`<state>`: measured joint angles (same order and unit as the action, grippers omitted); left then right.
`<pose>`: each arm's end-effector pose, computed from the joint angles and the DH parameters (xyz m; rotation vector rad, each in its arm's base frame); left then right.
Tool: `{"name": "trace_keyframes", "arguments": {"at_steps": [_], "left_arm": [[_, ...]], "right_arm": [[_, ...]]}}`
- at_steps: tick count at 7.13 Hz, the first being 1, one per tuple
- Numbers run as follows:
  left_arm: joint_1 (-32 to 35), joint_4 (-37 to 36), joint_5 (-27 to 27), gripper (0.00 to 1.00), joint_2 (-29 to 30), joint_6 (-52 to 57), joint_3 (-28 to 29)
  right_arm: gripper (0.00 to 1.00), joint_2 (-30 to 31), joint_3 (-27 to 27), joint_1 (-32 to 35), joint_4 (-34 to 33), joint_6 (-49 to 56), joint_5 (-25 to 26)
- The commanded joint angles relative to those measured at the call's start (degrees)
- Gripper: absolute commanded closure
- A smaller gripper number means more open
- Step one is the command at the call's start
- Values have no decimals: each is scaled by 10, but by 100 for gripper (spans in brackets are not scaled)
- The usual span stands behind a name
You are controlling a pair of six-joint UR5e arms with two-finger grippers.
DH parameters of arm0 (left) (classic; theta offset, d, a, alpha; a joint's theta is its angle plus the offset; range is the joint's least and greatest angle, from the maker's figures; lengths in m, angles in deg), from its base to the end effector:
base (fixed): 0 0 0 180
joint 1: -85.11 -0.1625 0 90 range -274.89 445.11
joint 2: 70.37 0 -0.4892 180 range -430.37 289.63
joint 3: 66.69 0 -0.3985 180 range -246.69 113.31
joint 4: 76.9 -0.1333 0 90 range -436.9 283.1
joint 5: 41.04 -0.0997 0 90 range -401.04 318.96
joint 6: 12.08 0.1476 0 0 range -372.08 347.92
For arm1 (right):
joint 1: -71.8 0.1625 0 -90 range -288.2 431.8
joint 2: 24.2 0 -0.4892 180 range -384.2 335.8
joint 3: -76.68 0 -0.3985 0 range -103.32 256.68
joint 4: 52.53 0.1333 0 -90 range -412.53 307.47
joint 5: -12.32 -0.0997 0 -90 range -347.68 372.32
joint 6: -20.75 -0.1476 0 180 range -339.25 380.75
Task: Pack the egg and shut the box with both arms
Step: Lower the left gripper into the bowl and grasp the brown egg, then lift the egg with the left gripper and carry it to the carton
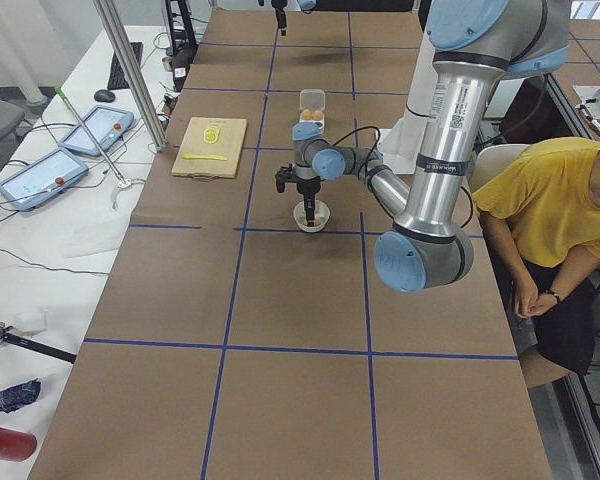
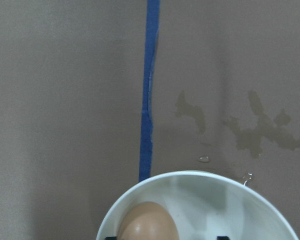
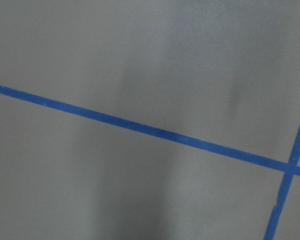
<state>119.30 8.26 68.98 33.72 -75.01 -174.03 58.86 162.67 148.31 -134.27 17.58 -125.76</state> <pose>0.4584 -0.4114 0.5086 -0.0612 0.5699 -0.0398 -0.1111 -0.5637 0.7051 0.0607 -0.8564 -0.2509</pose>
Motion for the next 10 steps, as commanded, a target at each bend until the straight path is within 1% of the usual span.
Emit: {"name": "trace_keyframes", "arguments": {"at_steps": [1, 2, 3, 4, 5, 6, 7, 8, 9, 10], "left_arm": [[-1, -1, 1, 42, 1, 0, 3], [0, -1, 2, 63, 1, -1, 3], [0, -3, 2, 97, 1, 0, 1], [0, -15, 11, 100, 4, 0, -5], [3, -44, 26, 100, 12, 1, -29], [13, -95, 27, 100, 32, 2, -57], [38, -147, 27, 100, 61, 11, -80], [51, -164, 33, 100, 102, 13, -82], [48, -159, 60, 100, 143, 11, -69], [45, -149, 62, 100, 191, 9, -52]], "right_arm": [[0, 0, 0, -1, 0, -3, 0], [0, 0, 0, -1, 0, -3, 0], [0, 0, -1, -1, 0, -3, 0], [0, 0, -1, -1, 0, -3, 0], [0, 0, 0, -1, 0, -3, 0], [0, -2, 0, -1, 1, -3, -9], [0, -3, 0, -1, 3, -3, -17], [0, -4, 0, -1, 3, -3, -18], [0, -4, 1, -1, 4, -3, -20], [0, -4, 1, -1, 4, -3, -31]]}}
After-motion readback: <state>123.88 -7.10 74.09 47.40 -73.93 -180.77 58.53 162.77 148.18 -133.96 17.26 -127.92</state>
